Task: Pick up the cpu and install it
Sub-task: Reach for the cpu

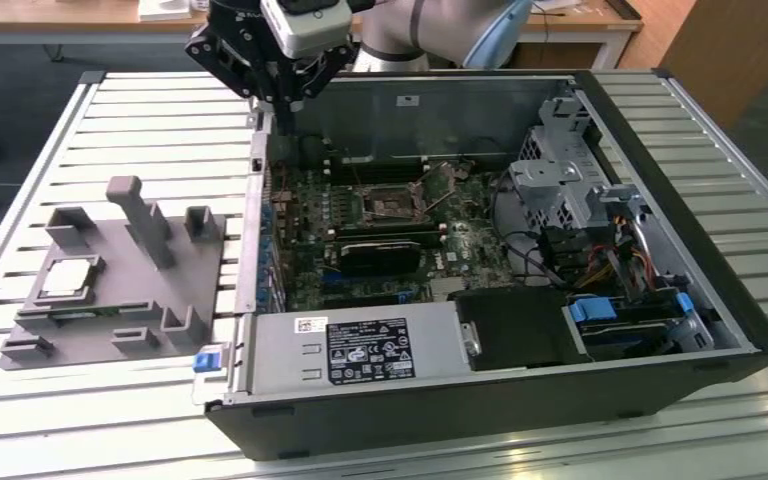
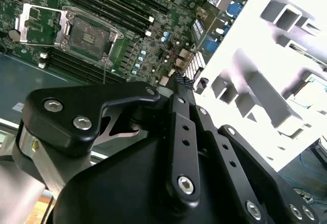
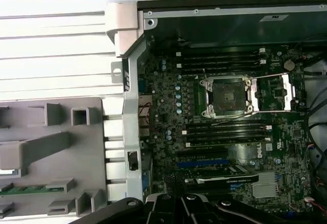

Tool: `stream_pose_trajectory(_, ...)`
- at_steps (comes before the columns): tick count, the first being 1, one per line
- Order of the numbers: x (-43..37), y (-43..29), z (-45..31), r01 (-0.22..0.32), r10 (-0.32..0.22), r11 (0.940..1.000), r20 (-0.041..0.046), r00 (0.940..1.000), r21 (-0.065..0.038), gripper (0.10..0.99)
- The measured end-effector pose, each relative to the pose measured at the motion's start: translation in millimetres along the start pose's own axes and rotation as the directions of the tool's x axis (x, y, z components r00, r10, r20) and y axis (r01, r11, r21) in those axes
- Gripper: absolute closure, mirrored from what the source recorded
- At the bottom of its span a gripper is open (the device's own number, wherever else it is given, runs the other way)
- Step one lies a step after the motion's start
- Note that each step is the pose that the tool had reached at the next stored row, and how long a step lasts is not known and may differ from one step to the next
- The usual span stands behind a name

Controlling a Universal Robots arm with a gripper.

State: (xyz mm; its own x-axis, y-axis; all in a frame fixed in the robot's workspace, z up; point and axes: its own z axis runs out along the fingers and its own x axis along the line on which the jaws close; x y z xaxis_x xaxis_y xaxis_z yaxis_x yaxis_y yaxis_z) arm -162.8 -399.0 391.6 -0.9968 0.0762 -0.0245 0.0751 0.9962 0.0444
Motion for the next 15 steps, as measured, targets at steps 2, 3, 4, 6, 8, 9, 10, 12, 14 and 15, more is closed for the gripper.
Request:
stream_pose_trajectory(2,2.7,-0.2,0.2,0.000,0.000,1.0000,0.0000,1.0000,0.000,0.980)
stream_pose_trajectory(3,4.0,-0.3,0.2,0.000,0.000,1.0000,0.0000,1.0000,0.000,0.980)
stream_pose_trajectory(4,5.4,-0.4,0.3,0.000,0.000,1.0000,0.0000,1.0000,0.000,0.980)
stream_pose_trajectory(6,8.2,-0.6,0.4,0.000,0.000,1.0000,0.0000,1.0000,0.000,0.980)
stream_pose_trajectory(8,11.1,-0.9,0.6,0.000,0.000,1.0000,0.0000,1.0000,0.000,0.980)
stream_pose_trajectory(9,12.6,-1.0,0.7,0.000,0.000,1.0000,-0.0001,1.0000,0.000,0.980)
stream_pose_trajectory(10,14.0,-1.1,0.8,0.000,0.000,1.0000,0.0000,1.0000,0.000,0.980)
stream_pose_trajectory(12,17.0,-1.4,1.0,0.000,0.000,1.0000,-0.0001,1.0000,0.000,0.980)
stream_pose_trajectory(14,20.6,-1.6,1.2,0.000,0.000,1.0000,-0.0001,1.0000,0.000,0.980)
stream_pose_trajectory(15,22.3,-1.7,1.4,0.000,0.000,1.0000,-0.0001,1.0000,0.000,0.980)
